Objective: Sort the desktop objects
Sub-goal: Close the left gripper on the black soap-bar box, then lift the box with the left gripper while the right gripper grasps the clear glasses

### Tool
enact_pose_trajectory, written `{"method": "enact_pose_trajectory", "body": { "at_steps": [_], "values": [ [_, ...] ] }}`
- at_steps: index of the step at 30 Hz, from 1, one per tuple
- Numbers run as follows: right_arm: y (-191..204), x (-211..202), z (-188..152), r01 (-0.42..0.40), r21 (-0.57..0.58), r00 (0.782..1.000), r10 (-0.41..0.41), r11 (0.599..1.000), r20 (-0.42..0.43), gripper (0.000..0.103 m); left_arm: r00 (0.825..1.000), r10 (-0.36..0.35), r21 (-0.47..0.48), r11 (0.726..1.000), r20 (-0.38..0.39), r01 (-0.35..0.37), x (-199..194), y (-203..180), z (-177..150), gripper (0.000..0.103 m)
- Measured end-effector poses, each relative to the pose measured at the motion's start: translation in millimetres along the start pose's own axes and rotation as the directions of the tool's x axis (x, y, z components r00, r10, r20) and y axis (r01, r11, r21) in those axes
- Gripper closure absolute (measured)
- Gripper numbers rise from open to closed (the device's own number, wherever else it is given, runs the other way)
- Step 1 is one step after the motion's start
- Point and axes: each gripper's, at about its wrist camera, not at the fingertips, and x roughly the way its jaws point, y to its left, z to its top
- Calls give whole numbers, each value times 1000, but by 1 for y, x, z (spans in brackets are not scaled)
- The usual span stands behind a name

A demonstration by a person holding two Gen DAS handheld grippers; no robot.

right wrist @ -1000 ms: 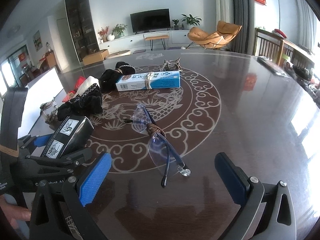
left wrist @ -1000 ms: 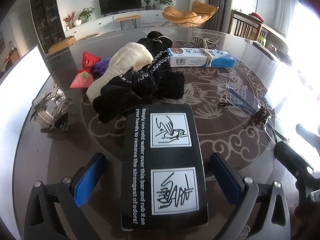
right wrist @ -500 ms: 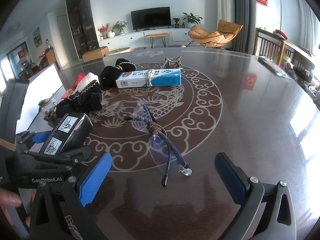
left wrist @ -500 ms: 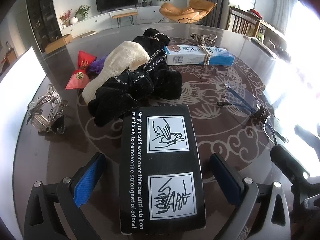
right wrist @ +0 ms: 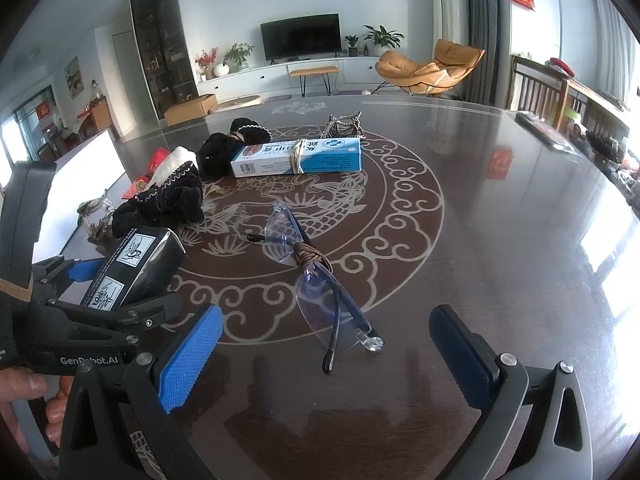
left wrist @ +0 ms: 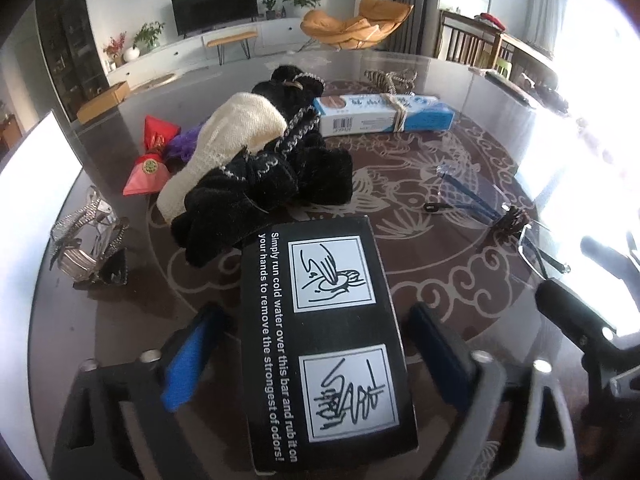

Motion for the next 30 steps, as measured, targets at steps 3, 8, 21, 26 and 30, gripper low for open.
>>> {"method": "enact_pose_trajectory", "body": {
  "at_steps": [3, 8, 21, 26, 30],
  "values": [
    [-1, -1, 0, -1, 1, 1000, 1, 1000, 0, 0, 1000, -3, 9, 1000, 17, 2, -6, -1, -2, 42],
    [-1, -1, 0, 0, 0, 1000, 0, 1000, 0, 0, 1000, 4, -6, 1000, 26, -4, -13, 4, -10, 44],
    [0, -1, -1, 3, -1, 1000, -3, 1000, -4, 0, 996, 80, -120, 990, 26, -76, -40, 58, -54, 44],
    [2, 2, 0, 11, -2, 1000, -11, 1000, -8, 0, 994, 106, -155, 983, 33, -100, -40, 76, -59, 44],
    [2, 2, 0, 13, 1, 1000, -13, 1000, -10, 0, 993, 114, -169, 980, 38, -106, -39, 82, -59, 44]
  ]
}}
